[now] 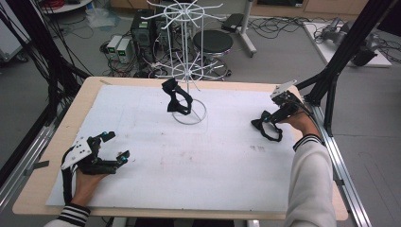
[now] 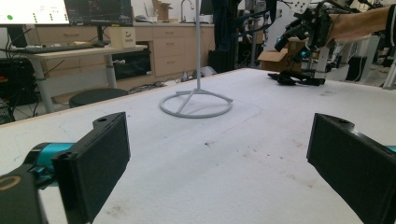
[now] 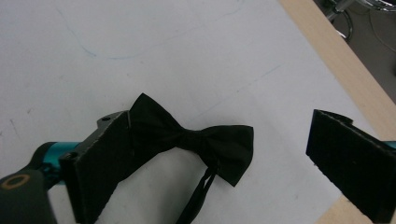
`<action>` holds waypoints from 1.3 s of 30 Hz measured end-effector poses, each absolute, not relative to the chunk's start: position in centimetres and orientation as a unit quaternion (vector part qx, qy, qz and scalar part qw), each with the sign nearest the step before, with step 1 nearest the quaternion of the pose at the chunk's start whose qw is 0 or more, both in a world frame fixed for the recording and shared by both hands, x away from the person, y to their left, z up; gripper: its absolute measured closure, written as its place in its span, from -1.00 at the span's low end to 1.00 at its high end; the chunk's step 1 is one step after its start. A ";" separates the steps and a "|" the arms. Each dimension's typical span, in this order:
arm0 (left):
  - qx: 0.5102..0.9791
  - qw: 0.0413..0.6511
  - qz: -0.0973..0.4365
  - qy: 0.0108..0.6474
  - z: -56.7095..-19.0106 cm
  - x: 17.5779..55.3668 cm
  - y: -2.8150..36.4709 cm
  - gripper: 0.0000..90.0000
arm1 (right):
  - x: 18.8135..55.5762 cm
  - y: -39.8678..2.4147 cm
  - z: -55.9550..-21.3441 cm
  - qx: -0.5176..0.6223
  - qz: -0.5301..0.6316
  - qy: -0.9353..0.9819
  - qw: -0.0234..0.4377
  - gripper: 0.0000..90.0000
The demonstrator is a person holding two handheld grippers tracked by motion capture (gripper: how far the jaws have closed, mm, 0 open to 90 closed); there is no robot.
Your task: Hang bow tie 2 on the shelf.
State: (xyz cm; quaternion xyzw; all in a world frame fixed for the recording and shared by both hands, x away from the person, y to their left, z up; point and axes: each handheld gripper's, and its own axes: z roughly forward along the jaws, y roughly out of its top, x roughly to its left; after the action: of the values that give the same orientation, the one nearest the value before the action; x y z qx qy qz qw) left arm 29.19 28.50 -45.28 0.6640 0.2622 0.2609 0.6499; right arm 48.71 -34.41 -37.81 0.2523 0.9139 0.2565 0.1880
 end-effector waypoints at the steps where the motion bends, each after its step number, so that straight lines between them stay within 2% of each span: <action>1: 0.664 0.650 0.261 0.262 -45.3 29.2 28.5 -0.86 | 48.8 -34.3 -38.0 0.250 0.253 0.916 0.186 -0.83; 8: 0.665 0.649 0.261 0.262 -45.3 29.2 28.5 -0.86 | 49.3 -34.0 -39.1 0.249 0.223 0.925 0.181 -0.82; 10: 0.665 0.648 0.260 0.264 -45.3 29.1 28.5 -0.86 | 49.4 -33.9 -39.3 0.236 0.220 0.931 0.170 -0.56; 19: 0.665 0.648 0.261 0.263 -45.3 29.2 28.5 -0.86 | 49.7 -33.4 -40.2 0.219 0.193 0.941 0.169 -0.56; 21: 0.665 0.648 0.261 0.263 -45.3 29.2 28.5 -0.86 | 49.8 -33.3 -40.4 0.206 0.188 0.946 0.167 -0.45; 31: 0.666 0.648 0.260 0.263 -45.3 29.2 28.5 -0.86 | 49.8 -33.9 -40.3 0.200 0.178 0.947 0.176 -0.41; 39: 0.666 0.648 0.261 0.262 -45.3 29.2 28.4 -0.86 | 49.9 -33.2 -40.8 0.180 0.156 0.954 0.180 -0.28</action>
State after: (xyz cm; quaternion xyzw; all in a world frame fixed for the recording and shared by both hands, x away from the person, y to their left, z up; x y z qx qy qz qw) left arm 29.17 28.36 -45.26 0.6662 0.2622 0.2606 0.6477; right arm 49.89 -33.25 -40.77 0.1800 0.9544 0.1559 0.1798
